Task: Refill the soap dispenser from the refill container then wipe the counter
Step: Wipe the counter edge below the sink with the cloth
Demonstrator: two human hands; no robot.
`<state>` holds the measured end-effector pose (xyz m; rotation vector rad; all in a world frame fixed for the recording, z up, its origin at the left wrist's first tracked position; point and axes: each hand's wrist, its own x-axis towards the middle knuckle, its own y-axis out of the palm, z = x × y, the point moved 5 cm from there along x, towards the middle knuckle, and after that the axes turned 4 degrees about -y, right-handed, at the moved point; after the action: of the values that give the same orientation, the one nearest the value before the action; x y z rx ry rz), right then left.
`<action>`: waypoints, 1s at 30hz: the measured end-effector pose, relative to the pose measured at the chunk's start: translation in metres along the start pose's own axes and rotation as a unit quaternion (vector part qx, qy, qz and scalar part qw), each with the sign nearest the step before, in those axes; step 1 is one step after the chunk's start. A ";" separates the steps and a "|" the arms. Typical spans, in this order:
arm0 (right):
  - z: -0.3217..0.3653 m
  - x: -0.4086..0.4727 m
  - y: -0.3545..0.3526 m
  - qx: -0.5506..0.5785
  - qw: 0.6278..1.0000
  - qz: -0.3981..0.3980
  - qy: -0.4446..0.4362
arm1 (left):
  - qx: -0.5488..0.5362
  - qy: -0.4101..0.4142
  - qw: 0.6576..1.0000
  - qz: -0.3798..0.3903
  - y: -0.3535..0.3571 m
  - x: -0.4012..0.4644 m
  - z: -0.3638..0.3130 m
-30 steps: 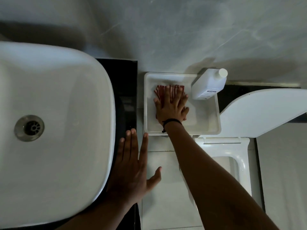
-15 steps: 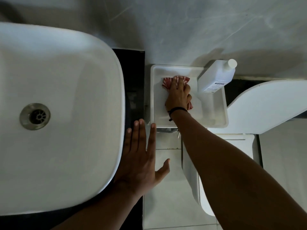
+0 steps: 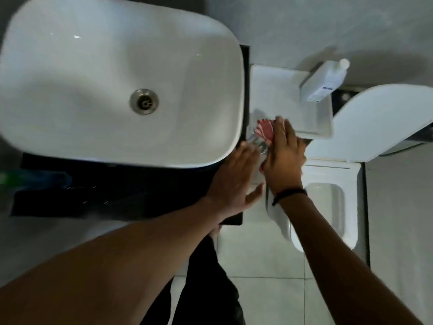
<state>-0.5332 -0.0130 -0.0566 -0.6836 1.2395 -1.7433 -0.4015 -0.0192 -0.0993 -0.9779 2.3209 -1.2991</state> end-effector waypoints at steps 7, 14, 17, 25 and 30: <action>0.065 -0.107 0.076 0.012 0.993 0.103 0.048 | 0.080 -0.179 0.979 -0.060 -0.070 -0.158 0.102; 0.109 -0.113 0.130 -0.050 0.994 0.097 0.025 | 0.171 -0.291 0.941 0.002 -0.093 -0.194 0.206; 0.084 -0.132 0.129 -0.119 0.968 0.121 -0.187 | 0.176 -0.287 0.942 -0.013 -0.088 -0.190 0.208; 0.112 -0.117 0.136 -0.045 0.996 0.061 0.048 | 0.167 -0.291 0.941 -0.044 -0.088 -0.194 0.208; 0.085 -0.128 0.125 -0.089 0.989 0.087 -0.075 | 0.165 -0.314 0.933 -0.057 -0.085 -0.217 0.202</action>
<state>-0.3611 0.0445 -0.1367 -0.7705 1.3188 -1.4243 -0.0971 -0.0265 -0.1506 -1.2026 1.5320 -1.1433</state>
